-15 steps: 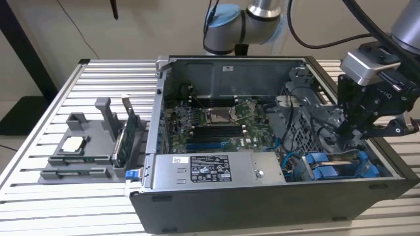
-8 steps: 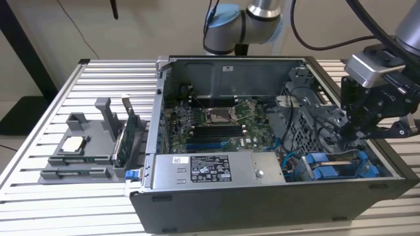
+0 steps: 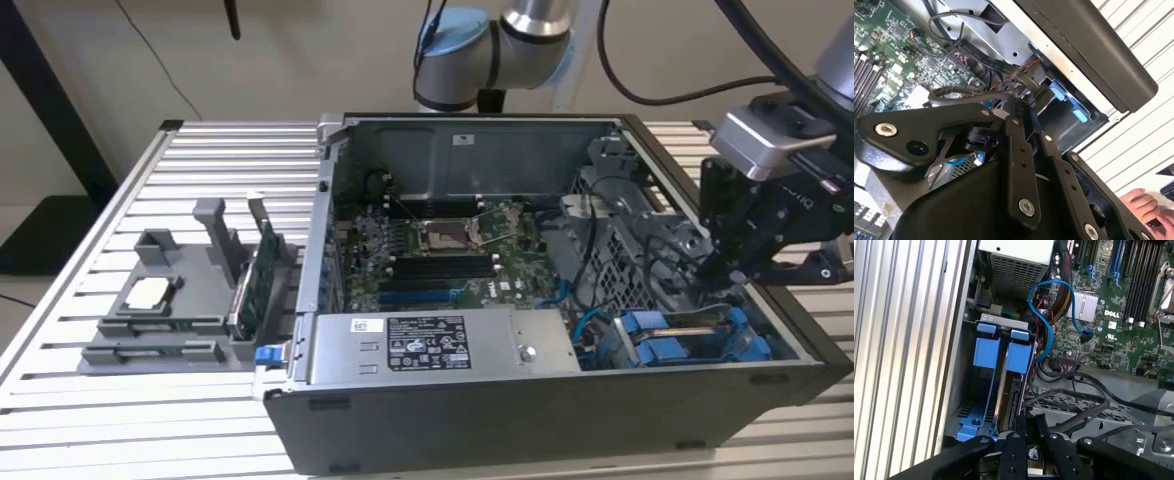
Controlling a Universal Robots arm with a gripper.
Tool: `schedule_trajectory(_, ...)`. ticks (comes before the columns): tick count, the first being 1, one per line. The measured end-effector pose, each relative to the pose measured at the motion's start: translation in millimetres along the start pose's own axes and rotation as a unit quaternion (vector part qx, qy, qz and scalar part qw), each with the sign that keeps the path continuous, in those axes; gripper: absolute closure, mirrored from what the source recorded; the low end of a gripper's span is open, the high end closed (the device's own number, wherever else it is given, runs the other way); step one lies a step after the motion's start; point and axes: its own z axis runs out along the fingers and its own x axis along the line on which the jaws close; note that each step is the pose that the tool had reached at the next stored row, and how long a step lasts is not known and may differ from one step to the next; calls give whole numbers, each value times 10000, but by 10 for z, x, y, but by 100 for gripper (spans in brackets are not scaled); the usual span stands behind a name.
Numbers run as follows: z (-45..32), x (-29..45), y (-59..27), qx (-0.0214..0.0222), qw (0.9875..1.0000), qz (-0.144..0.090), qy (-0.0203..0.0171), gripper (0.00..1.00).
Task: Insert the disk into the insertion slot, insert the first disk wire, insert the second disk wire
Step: 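Insert the first disk wire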
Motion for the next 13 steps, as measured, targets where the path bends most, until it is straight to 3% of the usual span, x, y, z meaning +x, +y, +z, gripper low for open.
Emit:
schedule_trajectory(3, 1, 13, -28, -39, 10000, 11, -2, 81)
schedule_trajectory(7, 2, 17, -44, -46, 10000, 11, -2, 81)
schedule_trajectory(11, 7, 22, -73, -103, 9999, 35, 2, 81)
schedule_trajectory(13, 10, 28, -72, -104, 9999, 86, 8, 81)
